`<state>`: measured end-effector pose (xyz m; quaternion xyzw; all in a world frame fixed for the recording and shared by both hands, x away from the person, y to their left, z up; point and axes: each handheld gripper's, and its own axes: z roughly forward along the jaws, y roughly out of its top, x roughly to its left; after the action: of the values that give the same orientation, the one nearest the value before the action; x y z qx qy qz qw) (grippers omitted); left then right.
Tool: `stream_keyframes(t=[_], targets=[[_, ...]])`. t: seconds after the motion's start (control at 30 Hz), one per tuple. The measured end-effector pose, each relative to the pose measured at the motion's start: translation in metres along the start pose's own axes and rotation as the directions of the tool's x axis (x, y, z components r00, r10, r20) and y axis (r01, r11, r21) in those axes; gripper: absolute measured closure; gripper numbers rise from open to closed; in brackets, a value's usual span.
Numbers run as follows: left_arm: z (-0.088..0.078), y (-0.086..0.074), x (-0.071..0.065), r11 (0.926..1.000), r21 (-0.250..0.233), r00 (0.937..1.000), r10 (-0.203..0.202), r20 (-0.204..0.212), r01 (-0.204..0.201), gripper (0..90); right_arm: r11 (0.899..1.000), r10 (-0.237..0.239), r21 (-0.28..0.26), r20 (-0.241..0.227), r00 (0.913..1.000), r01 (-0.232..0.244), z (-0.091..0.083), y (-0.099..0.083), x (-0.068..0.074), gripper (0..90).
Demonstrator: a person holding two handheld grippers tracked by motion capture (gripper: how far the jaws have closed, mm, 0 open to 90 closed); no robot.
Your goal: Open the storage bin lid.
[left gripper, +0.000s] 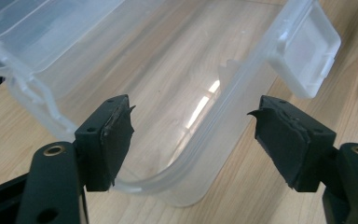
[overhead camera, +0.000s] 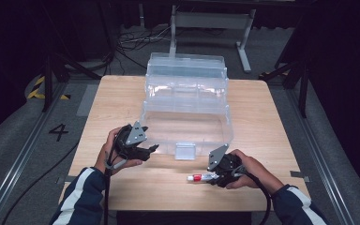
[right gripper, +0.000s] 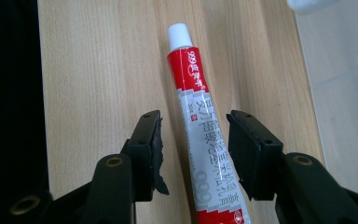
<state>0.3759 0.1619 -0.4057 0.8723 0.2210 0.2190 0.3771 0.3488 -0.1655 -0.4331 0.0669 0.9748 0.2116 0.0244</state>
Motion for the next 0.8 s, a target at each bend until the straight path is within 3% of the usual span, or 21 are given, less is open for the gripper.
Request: stream_keyframes(t=[0.07,0.2,0.47,0.57,0.8], targets=[[-0.005,-0.002,-0.001,0.9998,-0.009,0.9997,-0.019,-0.014,0.019,26.8,1.000,-0.004,0.017,-0.009,1.0000,0.004,0.002,0.003,0.000,55.1],[-0.010,-0.007,-0.002,0.9998,-0.005,0.9997,-0.021,-0.008,0.021,24.9,0.999,-0.010,0.037,-0.018,0.9998,0.010,0.007,0.008,-0.001,55.5],[-0.013,-0.038,-0.005,0.9969,0.066,0.9989,-0.044,0.017,0.042,23.5,0.995,-0.026,0.095,-0.038,0.9990,0.029,0.016,0.017,-0.001,56.5],[-0.007,-0.058,-0.005,0.9916,0.120,0.9982,-0.053,0.029,0.049,23.7,0.992,-0.032,0.123,-0.041,0.9986,0.037,0.020,0.020,-0.002,57.2],[0.002,-0.090,0.002,0.9737,0.199,0.9896,-0.127,0.067,0.111,22.8,0.985,-0.036,0.166,-0.044,0.9984,0.043,0.025,0.025,-0.004,58.9]])
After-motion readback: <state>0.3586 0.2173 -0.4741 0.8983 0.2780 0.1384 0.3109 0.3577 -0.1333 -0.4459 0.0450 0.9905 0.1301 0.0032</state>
